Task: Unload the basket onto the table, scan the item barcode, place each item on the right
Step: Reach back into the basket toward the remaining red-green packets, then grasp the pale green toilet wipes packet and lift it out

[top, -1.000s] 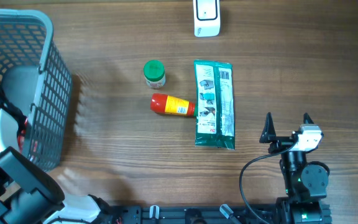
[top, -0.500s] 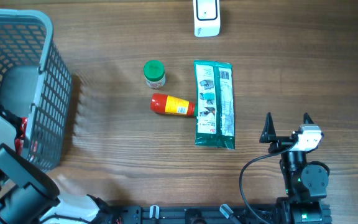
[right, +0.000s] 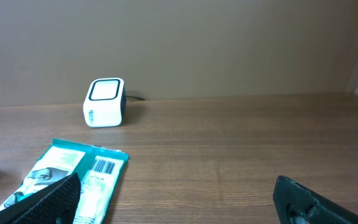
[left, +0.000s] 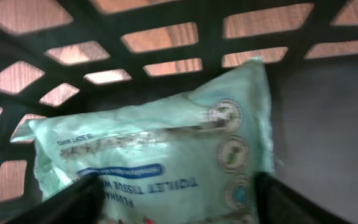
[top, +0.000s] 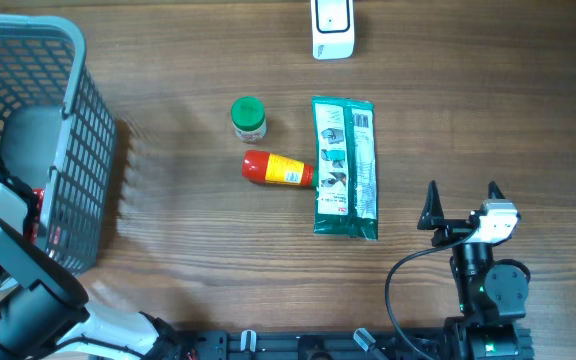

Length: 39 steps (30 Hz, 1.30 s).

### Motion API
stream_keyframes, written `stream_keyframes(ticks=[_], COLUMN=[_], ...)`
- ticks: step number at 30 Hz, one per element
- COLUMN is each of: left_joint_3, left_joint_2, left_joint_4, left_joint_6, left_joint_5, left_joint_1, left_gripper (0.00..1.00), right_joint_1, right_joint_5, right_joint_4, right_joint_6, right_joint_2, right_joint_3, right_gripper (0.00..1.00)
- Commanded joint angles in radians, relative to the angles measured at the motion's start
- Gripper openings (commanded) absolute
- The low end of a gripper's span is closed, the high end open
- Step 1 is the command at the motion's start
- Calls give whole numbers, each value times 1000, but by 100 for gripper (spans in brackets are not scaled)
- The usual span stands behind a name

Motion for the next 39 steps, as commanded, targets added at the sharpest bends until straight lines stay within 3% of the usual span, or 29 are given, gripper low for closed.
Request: stream_keyframes(ticks=[1, 5, 10, 11, 16, 28, 37, 39], left_joint_3=[-14, -14, -14, -14, -14, -14, -10, -3], left_joint_2=[48, 48, 48, 48, 30, -228, -332, -395], left_joint_4=[-9, -24, -33, -35, -49, -46, -21, 13], left_joint_6=[24, 26, 26, 26, 26, 25, 30, 76], left_joint_5=[65, 65, 65, 65, 65, 44, -125, -127], left_joint_1=[5, 5, 5, 5, -3, -132, -260, -286], left_gripper=[64, 42, 6, 4, 4, 4, 4, 4], right_joint_1=[5, 5, 5, 5, 5, 5, 5, 5], right_joint_5=[16, 16, 16, 16, 16, 16, 16, 16], right_joint_4=[6, 6, 6, 6, 5, 5, 6, 6], right_joint_6=[12, 11, 11, 11, 11, 11, 12, 11], right_joint_2=[-2, -2, -2, -2, -2, -2, -2, -2], right_joint_3=[-1, -1, -1, -1, -1, -1, -1, -1], right_gripper=[100, 100, 100, 100, 100, 100, 100, 100])
